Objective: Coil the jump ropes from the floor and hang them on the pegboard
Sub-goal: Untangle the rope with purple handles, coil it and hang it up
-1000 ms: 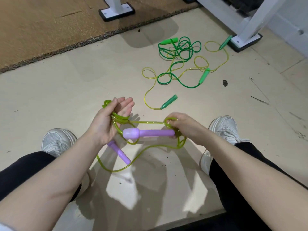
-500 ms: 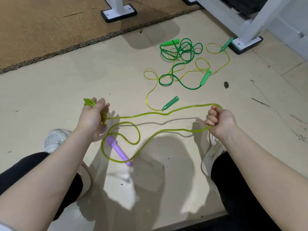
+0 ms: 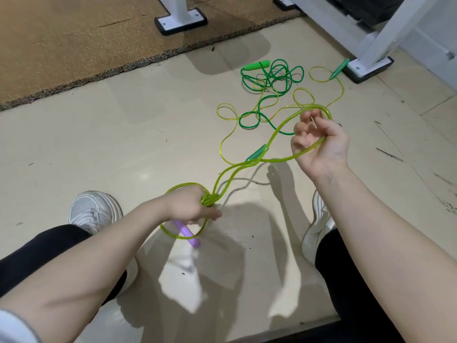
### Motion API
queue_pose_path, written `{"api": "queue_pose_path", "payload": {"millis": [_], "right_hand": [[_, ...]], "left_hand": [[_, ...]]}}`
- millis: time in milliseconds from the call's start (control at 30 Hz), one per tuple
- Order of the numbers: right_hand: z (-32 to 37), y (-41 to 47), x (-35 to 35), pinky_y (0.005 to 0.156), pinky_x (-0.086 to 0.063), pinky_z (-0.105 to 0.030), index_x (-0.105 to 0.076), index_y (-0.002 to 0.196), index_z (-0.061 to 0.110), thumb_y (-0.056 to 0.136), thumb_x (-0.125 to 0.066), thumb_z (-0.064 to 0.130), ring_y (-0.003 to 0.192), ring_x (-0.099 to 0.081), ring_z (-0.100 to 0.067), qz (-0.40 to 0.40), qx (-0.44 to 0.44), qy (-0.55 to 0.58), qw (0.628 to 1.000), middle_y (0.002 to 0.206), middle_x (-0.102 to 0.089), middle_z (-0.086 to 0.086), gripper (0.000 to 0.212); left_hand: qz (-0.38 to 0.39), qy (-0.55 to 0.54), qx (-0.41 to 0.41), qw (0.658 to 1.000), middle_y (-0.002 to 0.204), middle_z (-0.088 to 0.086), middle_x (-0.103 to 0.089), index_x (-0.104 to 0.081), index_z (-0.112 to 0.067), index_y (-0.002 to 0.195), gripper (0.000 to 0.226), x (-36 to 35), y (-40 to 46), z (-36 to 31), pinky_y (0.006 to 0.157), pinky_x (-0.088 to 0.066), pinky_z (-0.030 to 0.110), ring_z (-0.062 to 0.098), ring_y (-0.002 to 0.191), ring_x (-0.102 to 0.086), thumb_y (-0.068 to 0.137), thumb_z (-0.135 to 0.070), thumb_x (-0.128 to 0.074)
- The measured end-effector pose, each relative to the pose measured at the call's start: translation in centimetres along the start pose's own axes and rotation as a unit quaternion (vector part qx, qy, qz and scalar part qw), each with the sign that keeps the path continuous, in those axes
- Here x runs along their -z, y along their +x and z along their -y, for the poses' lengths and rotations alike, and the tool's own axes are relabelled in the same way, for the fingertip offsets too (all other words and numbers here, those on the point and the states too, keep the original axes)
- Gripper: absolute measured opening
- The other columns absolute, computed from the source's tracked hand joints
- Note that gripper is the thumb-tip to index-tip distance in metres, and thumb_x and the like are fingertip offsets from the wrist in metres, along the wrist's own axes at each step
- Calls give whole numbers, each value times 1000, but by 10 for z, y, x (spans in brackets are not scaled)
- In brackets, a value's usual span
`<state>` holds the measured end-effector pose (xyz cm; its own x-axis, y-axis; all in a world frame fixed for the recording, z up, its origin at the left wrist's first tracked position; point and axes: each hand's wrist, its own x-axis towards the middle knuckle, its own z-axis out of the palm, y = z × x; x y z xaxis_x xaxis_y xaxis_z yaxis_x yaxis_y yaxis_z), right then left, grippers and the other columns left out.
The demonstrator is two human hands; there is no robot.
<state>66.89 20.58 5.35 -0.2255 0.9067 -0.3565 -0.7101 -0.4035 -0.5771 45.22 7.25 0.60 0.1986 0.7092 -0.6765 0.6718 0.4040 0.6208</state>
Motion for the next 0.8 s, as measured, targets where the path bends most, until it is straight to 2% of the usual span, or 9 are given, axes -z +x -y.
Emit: {"api": "queue_pose_path", "payload": {"millis": [67,133,233,367,500,600,667,733,800], "right_hand": [[-7,6,3,32,-17,-14,-47,69,19,88,-50,22,36,-29,-4,-19,-4,-134,991,55,-46,7,20],[-21,9,15,34,-17,-16,-43,67,20,95,-49,31,35,-25,-4,-57,13,-356,933,49,-37,8,30],[-44,5,37,47,-28,-23,-46,62,19,94,-51,27,48,-37,-10,26,61,-655,753,55,-42,3,34],[-54,-6,71,67,-42,-34,-48,67,19,95,-45,34,79,-53,-28,131,-31,-873,468,80,-58,-8,32],[-49,-20,81,70,-37,-33,-42,68,26,99,-32,42,93,-55,-29,165,-93,-904,383,91,-56,-10,36],[-51,-39,57,68,-33,-30,-50,80,21,99,-30,38,83,-48,-24,295,-119,-895,313,86,-53,-5,33],[-58,-55,39,64,-30,-30,-50,84,19,99,-31,36,77,-42,-17,394,-96,-874,269,85,-57,-2,29],[-63,-69,25,57,-27,-31,-51,83,21,99,-34,35,72,-38,-14,451,-52,-854,252,71,-49,8,27],[-62,-73,18,52,-27,-30,-49,74,22,97,-38,35,67,-39,-15,452,-20,-846,281,59,-39,8,29]], "left_hand": [[89,-180,-37,979,42,0,-33,-73,-18,68,15,1,-12,-8,50,-35,25,20,45,-40,77,-25,-64],[145,-346,-109,921,42,4,-45,-76,-11,85,19,5,-21,-16,46,-36,20,13,35,-35,71,-20,-67],[141,-513,-188,826,64,13,-68,-75,-7,93,42,8,-21,-23,35,-35,10,0,29,-35,54,-23,-82],[8,-656,-229,719,95,3,-74,-75,-10,93,57,26,-15,-11,34,-29,6,1,29,-30,37,-15,-84],[-99,-723,-227,645,108,7,-70,-57,-1,110,91,42,-13,12,44,-42,7,0,44,-52,25,-7,-87],[-167,-763,-181,598,107,15,-69,-51,3,106,54,40,-2,19,60,-54,15,14,87,-69,61,-7,-80],[-238,-718,-116,644,116,12,-63,-50,-2,100,12,39,4,15,61,-54,17,17,104,-64,90,-9,-54],[-285,-643,-72,707,127,7,-54,-44,-7,111,16,35,10,16,58,-53,16,14,89,-69,95,-7,-47],[-309,-633,-54,707,127,7,-54,-39,-7,113,20,36,10,22,52,-50,15,9,71,-67,95,-2,-44]]}}
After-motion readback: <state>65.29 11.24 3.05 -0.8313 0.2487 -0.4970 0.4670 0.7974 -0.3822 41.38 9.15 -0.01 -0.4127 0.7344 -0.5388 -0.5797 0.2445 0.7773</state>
